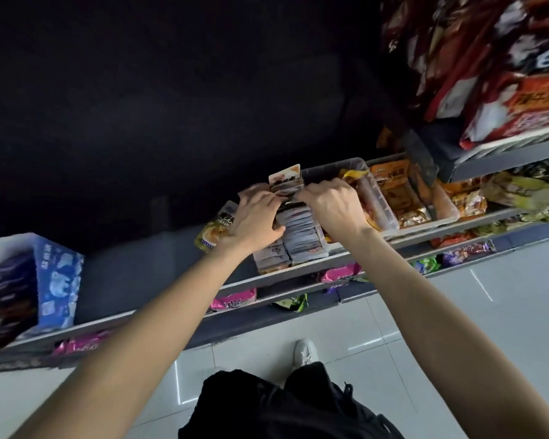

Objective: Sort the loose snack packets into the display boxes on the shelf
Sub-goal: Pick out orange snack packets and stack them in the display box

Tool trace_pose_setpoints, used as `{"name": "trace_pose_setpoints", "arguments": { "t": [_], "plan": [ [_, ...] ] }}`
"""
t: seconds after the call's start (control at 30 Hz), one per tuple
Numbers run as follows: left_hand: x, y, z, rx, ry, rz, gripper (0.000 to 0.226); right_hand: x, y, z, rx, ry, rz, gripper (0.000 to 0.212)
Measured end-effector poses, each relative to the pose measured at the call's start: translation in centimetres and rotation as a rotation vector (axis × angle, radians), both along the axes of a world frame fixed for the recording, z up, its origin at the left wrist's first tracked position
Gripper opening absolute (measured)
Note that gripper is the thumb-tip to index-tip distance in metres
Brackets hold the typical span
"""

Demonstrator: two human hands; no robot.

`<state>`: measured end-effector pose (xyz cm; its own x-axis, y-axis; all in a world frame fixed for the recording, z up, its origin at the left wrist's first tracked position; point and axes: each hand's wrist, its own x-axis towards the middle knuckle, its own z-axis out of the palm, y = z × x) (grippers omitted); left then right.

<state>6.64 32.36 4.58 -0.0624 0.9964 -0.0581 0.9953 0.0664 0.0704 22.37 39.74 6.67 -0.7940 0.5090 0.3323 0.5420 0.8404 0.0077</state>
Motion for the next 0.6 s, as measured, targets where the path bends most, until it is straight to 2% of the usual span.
{"name": "trace_pose_setpoints", "arguments": {
  "t": [0.1, 0.17, 0.3, 0.37, 0.47, 0.53, 0.6],
  "plan": [
    [0.4, -0.3, -0.3, 0.004, -0.022, 0.034, 0.060, -1.4, 0.3, -1.0, -0.006, -0.178, 0.048, 0.028],
    [0.5, -0.5, -0.5, 0.034, -0.037, 0.036, 0.060, -2.1, 0.2, -1.7, -0.053, -0.269, -0.007, 0.022],
    [0.0, -0.6, -0.6, 0.070, -0.024, 0.064, 0.058, -1.2, -0.2, -2.0, -0.072, -0.033, -0.015, 0.031],
    [-0.2, -0.7, -0.8, 0.073, -0.001, 0.065, 0.056, -1.0, -0.2, -2.3, -0.051, -0.026, -0.013, 0.032],
    [-0.2, -1.1, -0.9, 0.097, -0.063, 0.061, 0.054, -2.1, -0.2, -2.4, -0.077, -0.084, -0.073, 0.034],
    [-0.4, -1.9, -0.4, 0.183, -0.138, 0.080, 0.048, -2.5, -0.1, -2.4, -0.087, -0.058, -0.100, 0.034],
    [-1.1, -3.6, 0.3, 0.361, -0.219, 0.150, 0.034, -2.1, -0.7, -2.3, -0.060, 0.087, -0.097, 0.026]
  ]
}}
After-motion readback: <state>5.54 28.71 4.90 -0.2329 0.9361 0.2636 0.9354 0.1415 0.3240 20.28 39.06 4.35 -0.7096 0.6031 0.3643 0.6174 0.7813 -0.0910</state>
